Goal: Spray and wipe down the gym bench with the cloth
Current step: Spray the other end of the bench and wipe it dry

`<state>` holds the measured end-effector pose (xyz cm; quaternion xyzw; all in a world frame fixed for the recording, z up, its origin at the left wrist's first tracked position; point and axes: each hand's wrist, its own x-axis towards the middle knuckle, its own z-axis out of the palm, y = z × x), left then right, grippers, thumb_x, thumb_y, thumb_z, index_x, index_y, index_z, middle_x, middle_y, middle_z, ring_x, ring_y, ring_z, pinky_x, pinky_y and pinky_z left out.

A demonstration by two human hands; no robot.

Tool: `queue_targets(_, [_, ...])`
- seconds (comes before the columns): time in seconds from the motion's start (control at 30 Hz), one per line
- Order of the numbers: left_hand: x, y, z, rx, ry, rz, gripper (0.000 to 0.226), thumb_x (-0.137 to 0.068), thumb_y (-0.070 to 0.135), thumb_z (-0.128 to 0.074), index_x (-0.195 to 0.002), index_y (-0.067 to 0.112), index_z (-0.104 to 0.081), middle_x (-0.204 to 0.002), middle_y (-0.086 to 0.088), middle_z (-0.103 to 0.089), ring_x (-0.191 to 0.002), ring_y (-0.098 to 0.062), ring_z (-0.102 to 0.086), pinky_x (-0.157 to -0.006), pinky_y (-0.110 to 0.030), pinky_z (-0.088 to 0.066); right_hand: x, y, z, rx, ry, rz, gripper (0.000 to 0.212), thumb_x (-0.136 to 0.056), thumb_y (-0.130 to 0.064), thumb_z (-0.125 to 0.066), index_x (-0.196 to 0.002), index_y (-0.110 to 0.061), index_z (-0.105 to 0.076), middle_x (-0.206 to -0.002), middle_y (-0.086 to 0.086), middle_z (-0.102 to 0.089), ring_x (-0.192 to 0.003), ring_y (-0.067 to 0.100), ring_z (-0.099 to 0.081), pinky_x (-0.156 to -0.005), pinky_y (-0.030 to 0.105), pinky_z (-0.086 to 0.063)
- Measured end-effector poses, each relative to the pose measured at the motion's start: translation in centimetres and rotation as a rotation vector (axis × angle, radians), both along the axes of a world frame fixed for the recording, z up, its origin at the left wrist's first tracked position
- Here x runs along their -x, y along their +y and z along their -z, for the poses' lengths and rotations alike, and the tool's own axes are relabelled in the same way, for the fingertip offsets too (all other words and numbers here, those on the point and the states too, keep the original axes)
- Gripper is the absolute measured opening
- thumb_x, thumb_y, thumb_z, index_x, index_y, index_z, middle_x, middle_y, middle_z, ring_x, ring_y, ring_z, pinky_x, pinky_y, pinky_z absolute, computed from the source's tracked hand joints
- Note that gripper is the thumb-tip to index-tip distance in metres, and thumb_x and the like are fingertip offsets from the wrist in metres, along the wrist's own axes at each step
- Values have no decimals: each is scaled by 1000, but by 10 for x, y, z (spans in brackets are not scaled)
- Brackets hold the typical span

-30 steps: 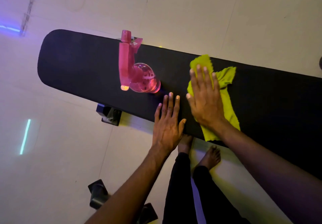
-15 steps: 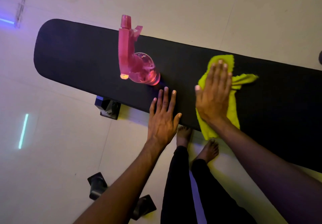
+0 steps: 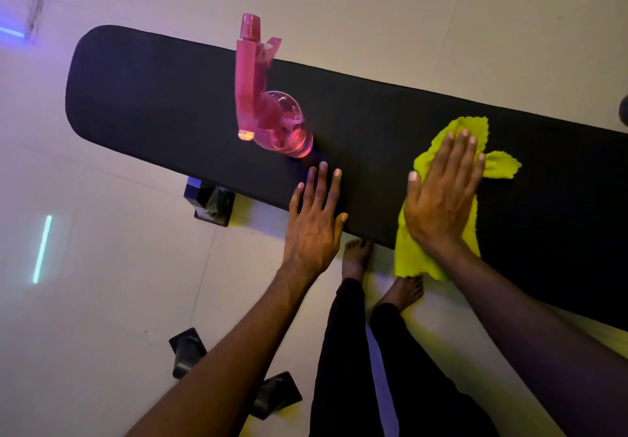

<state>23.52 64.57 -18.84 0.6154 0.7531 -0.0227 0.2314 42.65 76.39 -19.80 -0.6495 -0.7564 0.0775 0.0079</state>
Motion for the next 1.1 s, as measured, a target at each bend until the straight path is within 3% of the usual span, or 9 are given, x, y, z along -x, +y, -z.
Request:
queue_targets(0.17, [3, -2, 1, -24, -5, 10, 73, -105, 50, -27, -164, 21, 3, -172, -6, 13, -159, -22, 14, -129, -42, 3, 58, 6, 3, -10, 37, -109, 75, -108, -45, -26, -167, -2, -8, -175, 22, -9, -164, 38, -8, -133, 56, -10])
queue_targets(0.33, [12, -6, -2, -1, 14, 37, 74, -105, 54, -29, -164, 23, 5, -172, -6, 14, -159, -23, 15, -130, -45, -3, 0, -32, 1, 8, 10, -400, 82, -105, -49, -36, -168, -5, -7, -177, 19, -5, -165, 35, -4, -133, 57, -9])
queue_targets(0.47, [13, -10, -4, 31, 57, 4, 78, -104, 58, -29, -163, 25, 10, -170, -6, 21, -157, -22, 21, -129, -44, 3, -24, -34, 1, 4, -18, -180, 82, -105, -49, -35, -167, -3, -9, -176, 20, -7, -164, 37, -7, -133, 57, -8])
queue_targets(0.63, [7, -13, -1, 2, 50, -43, 78, -104, 55, -33, -164, 22, 5, -171, -7, 18, -158, -22, 17, -129, -43, 1, 45, 11, 0, -5, 22, 62, 77, -106, -44, -30, -165, 1, -11, -174, 25, -11, -163, 41, -10, -132, 58, -13])
queue_targets(0.8, [12, -19, -2, -5, 31, -47, 78, -104, 54, -35, -164, 22, 4, -171, -6, 17, -158, -21, 18, -129, -41, 3, 91, 1, 4, -15, 55, -205, 77, -107, -43, -32, -167, -3, -7, -176, 22, -6, -164, 38, -6, -133, 56, -10])
queue_targets(0.93, [18, -20, -7, 9, 23, -37, 79, -105, 47, -43, -164, 24, 3, -171, -5, 15, -158, -22, 15, -129, -40, -1, 40, -29, 4, 3, 50, -494, 80, -105, -42, -40, -168, -8, -6, -177, 16, -5, -165, 32, -4, -133, 55, -12])
queue_targets(1.0, [18, -19, -10, 28, 5, -36, 79, -105, 45, -43, -164, 24, 5, -171, -5, 17, -158, -23, 17, -129, -41, 1, 10, -33, 3, -1, 35, -449, 80, -105, -45, -40, -168, -7, -9, -177, 16, -8, -165, 33, -8, -133, 55, -12])
queue_targets(1.1, [16, -18, -11, 65, 8, -33, 79, -106, 45, -40, -163, 24, 10, -170, -6, 22, -157, -24, 20, -128, -42, 5, 4, -19, 2, 0, -19, -184, 80, -106, -49, -32, -167, -4, -7, -176, 19, -8, -165, 36, -8, -133, 56, -10])
